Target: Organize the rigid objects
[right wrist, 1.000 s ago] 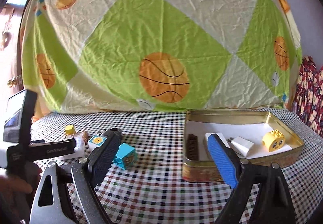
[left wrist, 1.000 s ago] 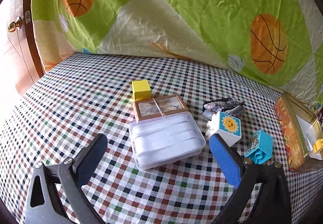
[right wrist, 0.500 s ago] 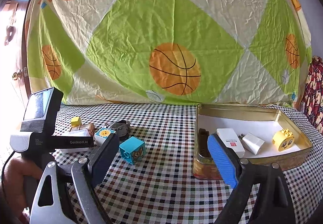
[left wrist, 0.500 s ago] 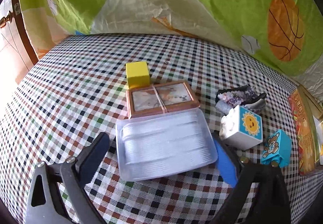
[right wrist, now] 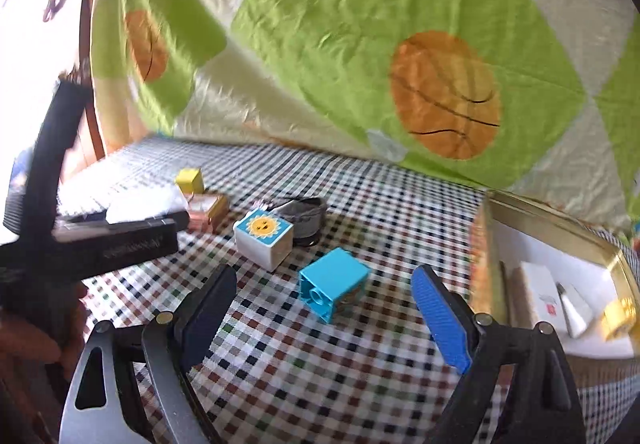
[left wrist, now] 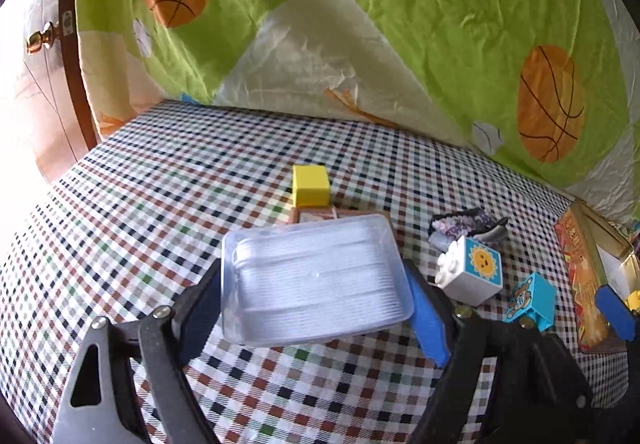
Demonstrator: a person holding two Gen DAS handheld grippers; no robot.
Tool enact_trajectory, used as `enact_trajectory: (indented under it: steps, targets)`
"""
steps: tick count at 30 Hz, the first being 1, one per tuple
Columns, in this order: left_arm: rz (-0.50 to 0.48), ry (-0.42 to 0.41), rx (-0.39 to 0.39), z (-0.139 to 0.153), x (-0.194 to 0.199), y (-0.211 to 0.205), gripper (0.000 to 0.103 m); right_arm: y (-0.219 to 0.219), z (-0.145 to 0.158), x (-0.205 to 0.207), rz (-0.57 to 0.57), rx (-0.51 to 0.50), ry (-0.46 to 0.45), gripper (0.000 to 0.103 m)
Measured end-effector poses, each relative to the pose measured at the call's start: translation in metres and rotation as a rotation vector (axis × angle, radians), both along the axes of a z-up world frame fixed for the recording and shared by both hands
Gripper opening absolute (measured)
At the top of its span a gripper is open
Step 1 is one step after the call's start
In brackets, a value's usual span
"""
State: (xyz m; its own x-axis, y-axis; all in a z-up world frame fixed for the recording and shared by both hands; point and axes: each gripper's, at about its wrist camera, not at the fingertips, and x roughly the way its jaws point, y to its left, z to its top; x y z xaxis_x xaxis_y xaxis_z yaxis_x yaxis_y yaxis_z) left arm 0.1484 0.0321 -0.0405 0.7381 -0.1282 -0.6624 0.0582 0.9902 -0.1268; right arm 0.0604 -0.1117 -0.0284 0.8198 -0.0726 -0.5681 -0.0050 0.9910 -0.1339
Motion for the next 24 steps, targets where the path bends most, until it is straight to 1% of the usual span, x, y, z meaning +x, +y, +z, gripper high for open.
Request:
enact_trajectory:
  steps: [2, 5, 6, 8, 9, 11, 12, 13, 14, 15, 17, 20, 22, 24]
  targets:
    - [0.013, -0.018, 0.001, 0.003, -0.002, 0.005, 0.083, 0.001, -0.004, 0.014, 0.002, -0.018, 0.033, 0.091]
    - [0.018, -0.03, -0.008, 0.007, -0.003, 0.011, 0.083, -0.004, -0.012, 0.032, 0.015, 0.008, 0.1, 0.09]
    - [0.017, -0.031, -0.013, 0.007, 0.0, 0.011, 0.083, -0.005, -0.015, 0.039, 0.02, 0.014, 0.128, 0.083]
    - [0.006, -0.035, -0.033, 0.012, -0.007, 0.015, 0.083, -0.006, -0.021, 0.05, 0.017, 0.018, 0.18, 0.072]
    - [0.0, -0.037, -0.043, 0.012, -0.007, 0.016, 0.083, -0.009, -0.025, 0.054, 0.016, 0.038, 0.208, 0.069]
    - [-0.005, -0.039, -0.048, 0.013, -0.007, 0.018, 0.083, -0.019, -0.032, 0.062, 0.0, 0.093, 0.263, 0.068]
    - [-0.003, -0.039, -0.044, 0.014, -0.008, 0.018, 0.084, -0.025, -0.032, 0.062, 0.001, 0.131, 0.262, 0.068]
    - [-0.003, -0.038, -0.041, 0.014, -0.009, 0.019, 0.084, -0.028, -0.031, 0.061, -0.001, 0.146, 0.258, 0.066]
    - [-0.003, -0.034, -0.042, 0.014, -0.009, 0.018, 0.084, -0.027, -0.031, 0.06, -0.012, 0.128, 0.257, 0.06]
    - [-0.005, -0.031, -0.045, 0.013, -0.009, 0.018, 0.084, -0.026, -0.03, 0.058, -0.016, 0.107, 0.253, 0.049]
    - [-0.006, -0.023, -0.05, 0.011, -0.008, 0.016, 0.084, -0.026, -0.029, 0.054, 0.001, 0.108, 0.254, 0.049]
    - [0.0, -0.023, -0.048, 0.009, -0.006, 0.015, 0.084, -0.033, -0.025, 0.041, 0.004, 0.16, 0.235, 0.049]
    - [0.0, -0.031, -0.057, 0.009, -0.006, 0.015, 0.084, -0.038, -0.016, 0.024, 0.023, 0.199, 0.173, 0.049]
    - [-0.01, -0.056, -0.064, 0.012, -0.009, 0.015, 0.084, -0.039, -0.002, 0.002, 0.035, 0.195, 0.073, 0.049]
